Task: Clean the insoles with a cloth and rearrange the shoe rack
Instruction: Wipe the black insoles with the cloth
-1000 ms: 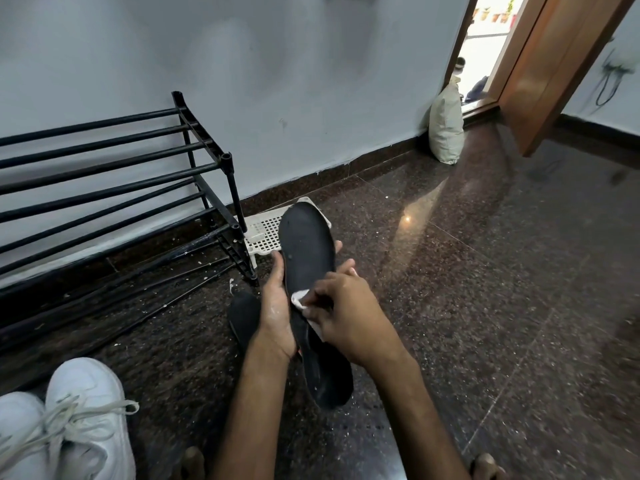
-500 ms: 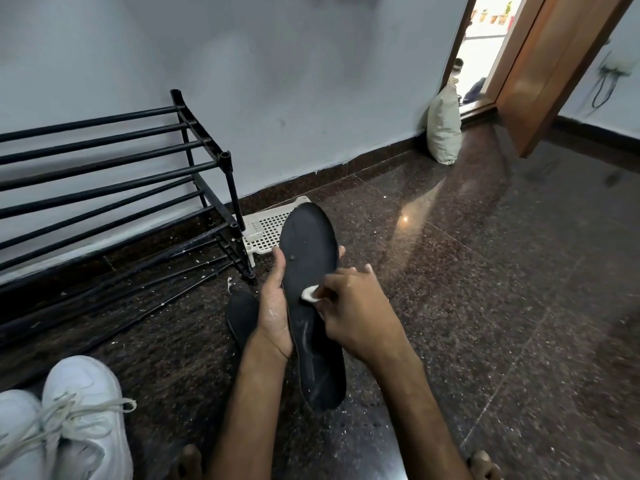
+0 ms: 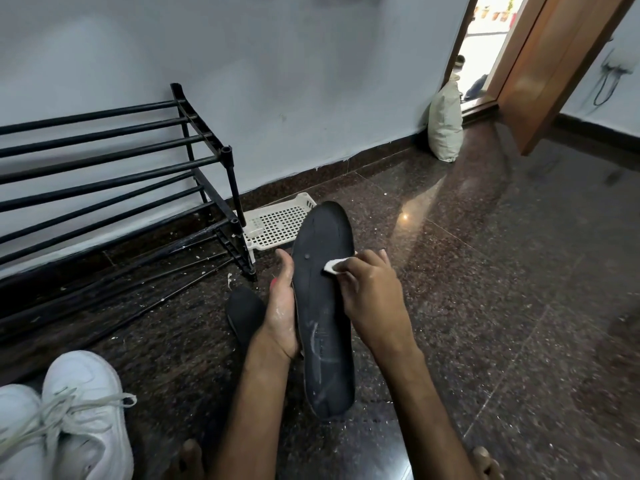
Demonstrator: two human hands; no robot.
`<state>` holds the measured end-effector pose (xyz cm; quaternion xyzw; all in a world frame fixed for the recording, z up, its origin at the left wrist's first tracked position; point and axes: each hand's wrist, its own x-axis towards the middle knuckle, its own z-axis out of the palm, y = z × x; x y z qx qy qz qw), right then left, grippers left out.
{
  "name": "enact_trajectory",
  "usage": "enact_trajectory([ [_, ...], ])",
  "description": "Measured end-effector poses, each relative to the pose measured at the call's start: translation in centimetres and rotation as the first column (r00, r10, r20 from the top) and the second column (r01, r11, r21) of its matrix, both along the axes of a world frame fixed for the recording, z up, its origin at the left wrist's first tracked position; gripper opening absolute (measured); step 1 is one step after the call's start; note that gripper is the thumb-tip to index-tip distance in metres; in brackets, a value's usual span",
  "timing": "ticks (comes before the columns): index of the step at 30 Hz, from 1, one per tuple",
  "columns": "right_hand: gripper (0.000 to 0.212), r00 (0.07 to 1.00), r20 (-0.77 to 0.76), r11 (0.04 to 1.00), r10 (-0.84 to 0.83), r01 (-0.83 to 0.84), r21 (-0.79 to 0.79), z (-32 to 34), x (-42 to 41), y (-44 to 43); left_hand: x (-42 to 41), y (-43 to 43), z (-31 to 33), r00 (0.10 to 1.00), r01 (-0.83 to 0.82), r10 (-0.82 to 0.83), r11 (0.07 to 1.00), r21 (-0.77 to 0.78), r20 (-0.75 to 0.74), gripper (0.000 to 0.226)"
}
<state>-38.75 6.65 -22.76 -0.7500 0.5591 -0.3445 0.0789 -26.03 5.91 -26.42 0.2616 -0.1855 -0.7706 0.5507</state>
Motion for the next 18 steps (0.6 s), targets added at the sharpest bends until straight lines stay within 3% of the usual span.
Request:
enact_trajectory([
  [2,0.019,0.986,0.029,0.982,0.166,-0.167,0.088,0.2,0.7,0.5,0.0,0.0,-0.2,1.0,0.019,-0.019,1.0,-0.007,-0.023,0.102],
  [4,0.019,0.923,0.025,0.889,0.384,-0.376,0.262,0.7,1.0,1.2,0.4,-0.2,-0.6,0.999,0.018,-0.018,1.0,-0.001,-0.034,0.106],
  [5,0.02,0.906,0.003,0.858,0.423,-0.402,0.319,1.1,0.8,1.1,0.6,-0.2,-0.7,0.999,0.016,-0.016,1.0,0.004,-0.052,0.106],
  [6,0.02,0.916,-0.037,0.875,0.399,-0.368,0.316,1.2,0.5,0.8,0.6,-0.3,-0.9,0.997,0.022,-0.022,1.0,0.003,-0.078,0.105],
  [8,0.019,0.975,-0.11,0.971,0.195,-0.177,0.158,0.7,-0.2,-0.1,0.4,-0.1,-0.8,0.996,0.035,-0.035,0.999,0.006,-0.08,0.102],
  [10,0.016,0.998,-0.059,0.999,-0.025,0.027,0.033,0.0,-0.3,-0.3,-0.1,-0.1,-0.6,1.0,0.013,-0.013,0.999,0.043,-0.003,0.096],
  [11,0.014,0.999,0.009,0.998,-0.053,0.052,0.044,-0.3,0.0,-0.2,-0.3,-0.2,-0.5,1.0,0.011,-0.012,0.999,0.051,0.019,0.096],
  [14,0.012,0.971,0.235,0.963,0.048,-0.108,0.247,-0.8,0.8,0.4,0.0,-1.0,-0.6,0.997,-0.065,0.062,0.995,0.072,0.041,0.101],
  [16,0.009,0.957,0.269,0.9,0.105,-0.207,0.383,-1.0,1.2,0.8,0.6,-1.7,-1.2,0.984,-0.176,0.171,0.979,0.103,0.051,0.098],
  [18,0.008,0.947,0.289,0.871,0.136,-0.253,0.42,-1.3,1.1,1.1,1.2,-2.0,-1.6,0.978,-0.203,0.206,0.972,0.122,-0.015,0.099],
])
